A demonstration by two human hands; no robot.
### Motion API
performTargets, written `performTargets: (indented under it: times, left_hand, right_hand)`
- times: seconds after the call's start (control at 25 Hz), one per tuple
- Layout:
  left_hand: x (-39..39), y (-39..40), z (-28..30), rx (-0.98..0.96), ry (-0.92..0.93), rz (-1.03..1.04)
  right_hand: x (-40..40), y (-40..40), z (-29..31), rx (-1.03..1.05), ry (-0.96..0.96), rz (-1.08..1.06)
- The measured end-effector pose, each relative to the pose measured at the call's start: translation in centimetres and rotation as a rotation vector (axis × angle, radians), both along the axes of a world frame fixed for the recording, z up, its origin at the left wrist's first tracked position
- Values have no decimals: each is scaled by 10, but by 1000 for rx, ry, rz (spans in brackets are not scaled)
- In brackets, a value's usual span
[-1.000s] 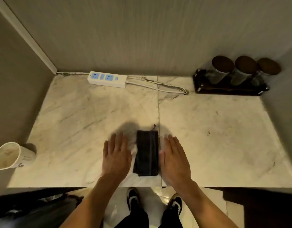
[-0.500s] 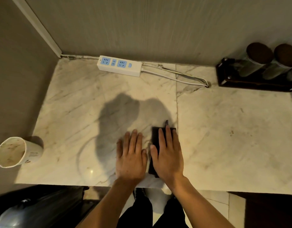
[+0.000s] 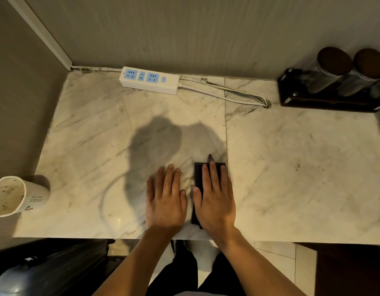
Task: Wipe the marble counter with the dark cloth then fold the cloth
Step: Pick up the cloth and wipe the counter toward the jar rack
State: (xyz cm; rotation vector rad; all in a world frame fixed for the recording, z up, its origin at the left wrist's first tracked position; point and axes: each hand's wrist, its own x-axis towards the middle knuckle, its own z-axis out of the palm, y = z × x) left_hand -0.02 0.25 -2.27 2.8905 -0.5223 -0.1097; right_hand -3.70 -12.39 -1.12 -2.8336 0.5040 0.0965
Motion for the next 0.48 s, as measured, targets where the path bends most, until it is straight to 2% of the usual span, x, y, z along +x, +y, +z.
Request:
performTargets:
  times: [0.24, 0.48]
  left_hand:
    - [-3, -2, 0, -17, 2, 35]
    - [-14, -17, 4, -15, -11, 42]
  right_hand:
    - [-23, -6, 2, -3, -6, 22]
    - [-49, -38, -3, -16, -32, 250]
